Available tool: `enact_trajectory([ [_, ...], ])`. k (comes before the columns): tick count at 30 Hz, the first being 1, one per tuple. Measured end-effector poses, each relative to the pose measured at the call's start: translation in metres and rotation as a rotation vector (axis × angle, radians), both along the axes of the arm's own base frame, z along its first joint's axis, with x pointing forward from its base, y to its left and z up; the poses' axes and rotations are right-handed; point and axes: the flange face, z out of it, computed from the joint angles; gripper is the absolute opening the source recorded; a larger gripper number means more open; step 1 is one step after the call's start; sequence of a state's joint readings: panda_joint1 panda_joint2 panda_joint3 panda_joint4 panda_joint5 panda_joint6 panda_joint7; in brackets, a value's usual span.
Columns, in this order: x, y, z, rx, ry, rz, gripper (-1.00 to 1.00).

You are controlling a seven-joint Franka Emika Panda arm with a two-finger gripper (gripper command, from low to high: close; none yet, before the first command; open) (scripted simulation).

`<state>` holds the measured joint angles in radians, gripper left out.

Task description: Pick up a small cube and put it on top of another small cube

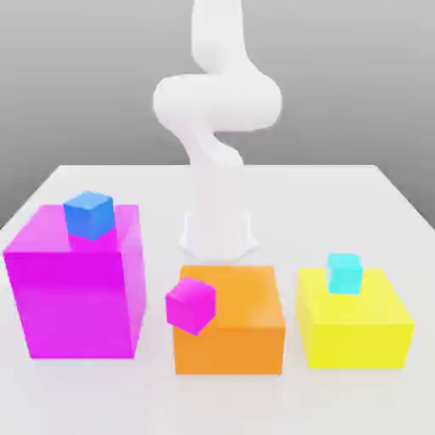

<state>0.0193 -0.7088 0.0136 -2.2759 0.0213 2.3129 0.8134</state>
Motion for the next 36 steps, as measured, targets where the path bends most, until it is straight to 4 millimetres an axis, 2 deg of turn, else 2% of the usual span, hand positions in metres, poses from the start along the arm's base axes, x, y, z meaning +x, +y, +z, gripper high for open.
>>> enact_trajectory([
  [4, 0.048, 0.029, -0.037, 0.028, 0.093, 0.030, 0.00],
  [9, 0.099, 0.072, -0.091, 0.048, 0.205, 0.061, 0.00],
  [14, 0.137, 0.122, -0.156, 0.052, 0.318, 0.086, 0.00],
  [18, 0.157, 0.168, -0.213, 0.044, 0.408, 0.110, 0.00],
  [20, 0.162, 0.193, -0.244, 0.035, 0.452, 0.124, 0.00],
  [26, 0.171, 0.249, -0.343, 0.002, 0.579, 0.125, 0.00],
  [33, 0.150, 0.314, -0.467, -0.067, 0.717, 0.133, 0.00],
  [36, 0.145, 0.324, -0.520, -0.082, 0.739, 0.133, 0.00],
])
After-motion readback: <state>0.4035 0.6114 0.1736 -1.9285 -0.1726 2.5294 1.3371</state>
